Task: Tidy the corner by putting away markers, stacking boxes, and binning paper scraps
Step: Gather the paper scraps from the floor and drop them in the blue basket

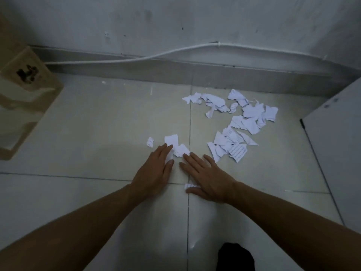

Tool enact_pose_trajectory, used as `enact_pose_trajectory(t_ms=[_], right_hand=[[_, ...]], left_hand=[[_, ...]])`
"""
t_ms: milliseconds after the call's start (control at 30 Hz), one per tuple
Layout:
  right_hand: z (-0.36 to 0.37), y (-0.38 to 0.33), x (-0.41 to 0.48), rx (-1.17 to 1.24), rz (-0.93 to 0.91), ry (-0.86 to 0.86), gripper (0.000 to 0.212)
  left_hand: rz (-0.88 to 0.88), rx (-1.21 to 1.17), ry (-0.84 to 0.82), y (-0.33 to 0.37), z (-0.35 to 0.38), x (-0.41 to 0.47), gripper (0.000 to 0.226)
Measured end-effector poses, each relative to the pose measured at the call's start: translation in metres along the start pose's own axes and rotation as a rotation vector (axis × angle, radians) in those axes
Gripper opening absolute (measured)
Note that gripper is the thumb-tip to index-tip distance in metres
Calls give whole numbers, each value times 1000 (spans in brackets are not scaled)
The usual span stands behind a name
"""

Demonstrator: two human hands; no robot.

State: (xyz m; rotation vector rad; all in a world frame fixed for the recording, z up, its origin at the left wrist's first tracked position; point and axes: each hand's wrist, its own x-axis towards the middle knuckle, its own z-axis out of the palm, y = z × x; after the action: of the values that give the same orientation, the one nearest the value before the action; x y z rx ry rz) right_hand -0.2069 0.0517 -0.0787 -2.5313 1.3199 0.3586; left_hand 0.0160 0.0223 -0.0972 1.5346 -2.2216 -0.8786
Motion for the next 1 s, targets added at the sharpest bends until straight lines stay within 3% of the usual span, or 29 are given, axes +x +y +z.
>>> enact_pose_trajectory(t_ms=[133, 267, 367, 467, 567, 633, 733, 867, 933, 1000], right_hand=[[12, 14, 3, -31, 192, 102, 71], [10, 27, 17, 52, 348, 137, 73], [8, 40, 20, 106, 437, 215, 75], [11, 58, 17, 96, 530, 353, 64], [18, 71, 15, 241, 681, 403, 72], [24, 68, 12, 450, 606, 447, 70], [21, 61, 8, 730, 359, 677, 53], [14, 92, 16, 644, 568, 844, 49], [12, 107, 14, 677, 658, 774, 54], [14, 111, 7, 801, 584, 676, 56]], left_hand=[[-58, 215, 181, -5, -1, 10, 64], [-203, 222, 114, -6, 7, 24, 81], [-124, 297, 79, 7, 23, 35, 81], [-66, 326, 63, 28, 42, 48, 79], [-17, 324, 66, 49, 60, 63, 77], [14, 334, 60, 58, 71, 73, 75], [78, 318, 57, 67, 80, 84, 70], [92, 242, 85, 75, 86, 97, 65], [91, 172, 112, 81, 87, 102, 64], [102, 104, 122, 87, 87, 108, 68]])
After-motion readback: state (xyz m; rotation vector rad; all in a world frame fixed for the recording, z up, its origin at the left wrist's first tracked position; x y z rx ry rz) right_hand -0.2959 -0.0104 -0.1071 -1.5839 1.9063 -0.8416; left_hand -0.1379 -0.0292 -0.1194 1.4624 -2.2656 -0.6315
